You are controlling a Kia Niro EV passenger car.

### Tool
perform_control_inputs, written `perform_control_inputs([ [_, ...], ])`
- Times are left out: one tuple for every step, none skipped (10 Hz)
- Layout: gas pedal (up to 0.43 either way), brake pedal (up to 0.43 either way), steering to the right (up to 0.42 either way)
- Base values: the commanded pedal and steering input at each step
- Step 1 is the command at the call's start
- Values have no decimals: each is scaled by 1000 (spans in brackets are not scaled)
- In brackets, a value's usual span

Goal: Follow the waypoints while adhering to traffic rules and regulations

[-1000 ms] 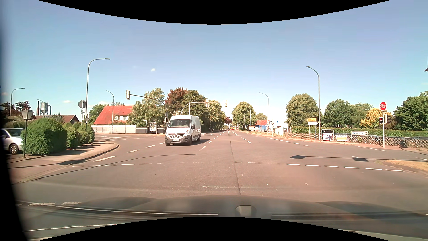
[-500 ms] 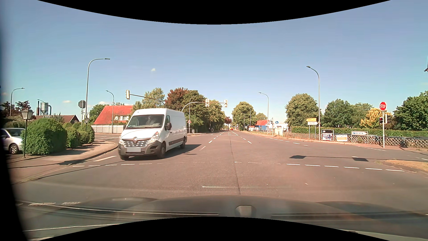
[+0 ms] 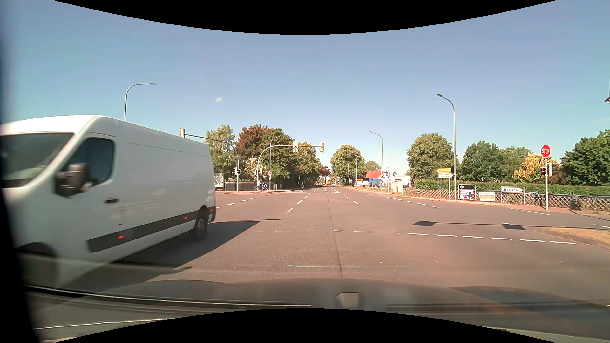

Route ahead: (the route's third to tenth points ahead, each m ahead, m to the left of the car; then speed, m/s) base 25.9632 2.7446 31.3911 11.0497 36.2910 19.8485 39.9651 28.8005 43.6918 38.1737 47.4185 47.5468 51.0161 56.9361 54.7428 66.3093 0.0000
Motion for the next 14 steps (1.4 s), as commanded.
perform_control_inputs([
  [0,335,8],
  [0,335,8],
  [0,335,8],
  [0,335,8],
  [0,335,8],
  [0,335,8],
  [0,335,8],
  [0,335,8],
  [0,335,8],
  [0,335,8],
  [0,335,8],
  [0,335,8],
  [0,335,8],
  [0,341,8],
])
